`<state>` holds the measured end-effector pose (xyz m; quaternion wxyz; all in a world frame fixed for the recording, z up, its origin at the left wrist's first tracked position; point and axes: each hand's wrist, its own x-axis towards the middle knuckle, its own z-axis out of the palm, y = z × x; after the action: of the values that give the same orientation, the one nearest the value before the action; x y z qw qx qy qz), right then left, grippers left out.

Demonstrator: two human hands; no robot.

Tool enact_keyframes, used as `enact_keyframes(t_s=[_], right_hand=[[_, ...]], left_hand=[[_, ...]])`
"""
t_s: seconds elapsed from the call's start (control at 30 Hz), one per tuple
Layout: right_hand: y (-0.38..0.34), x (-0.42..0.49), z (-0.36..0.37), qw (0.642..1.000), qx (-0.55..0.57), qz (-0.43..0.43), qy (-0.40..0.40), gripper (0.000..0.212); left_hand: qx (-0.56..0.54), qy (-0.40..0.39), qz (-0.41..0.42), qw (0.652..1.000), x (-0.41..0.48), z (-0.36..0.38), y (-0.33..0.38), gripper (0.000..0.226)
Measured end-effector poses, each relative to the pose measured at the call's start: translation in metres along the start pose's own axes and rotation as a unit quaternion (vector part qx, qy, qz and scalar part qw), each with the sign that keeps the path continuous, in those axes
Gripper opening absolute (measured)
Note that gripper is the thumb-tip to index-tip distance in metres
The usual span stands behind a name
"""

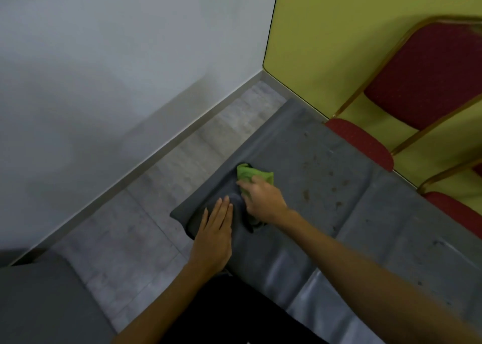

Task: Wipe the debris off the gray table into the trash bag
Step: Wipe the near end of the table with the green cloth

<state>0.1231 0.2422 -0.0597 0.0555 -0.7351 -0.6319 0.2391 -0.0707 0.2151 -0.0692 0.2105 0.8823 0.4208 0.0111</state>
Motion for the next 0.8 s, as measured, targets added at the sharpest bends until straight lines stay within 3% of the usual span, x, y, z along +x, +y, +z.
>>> enact_keyframes(t_s=[0.1,0.2,0.4,0.5,0.6,0.67,0.8], right_hand=[[0.011,-0.007,-0.004,0.999,-0.004,0.013,0.029,0.048],[0.038,-0.003,-0.025,0.992,-0.004,0.096,0.082,0.062],[0.041,-0.031,-0.024,0.963,0.103,0.209,0.133,0.050],[-0.006,-0.060,0.004,0.970,0.145,0.150,0.124,0.046],[-0.039,-0.104,0.037,0.992,0.096,0.061,0.045,0.051],[-0.031,-0.124,0.039,0.996,0.039,0.068,0.033,0.054],[0.013,-0.138,0.014,0.986,-0.037,0.120,0.110,0.053]], left_hand=[[0.001,-0.012,0.006,1.000,-0.002,-0.001,-0.002,0.062],[-0.004,0.001,0.011,1.000,-0.003,-0.003,-0.002,0.063],[-0.082,0.041,-0.038,0.995,-0.015,0.001,-0.007,0.068],[-0.074,0.042,-0.026,0.996,-0.015,0.002,-0.008,0.067],[-0.053,0.032,-0.026,0.998,-0.015,0.004,-0.003,0.069],[-0.050,0.032,-0.019,0.998,-0.017,0.003,-0.001,0.068],[-0.034,0.031,-0.005,0.999,-0.019,0.002,-0.005,0.066]])
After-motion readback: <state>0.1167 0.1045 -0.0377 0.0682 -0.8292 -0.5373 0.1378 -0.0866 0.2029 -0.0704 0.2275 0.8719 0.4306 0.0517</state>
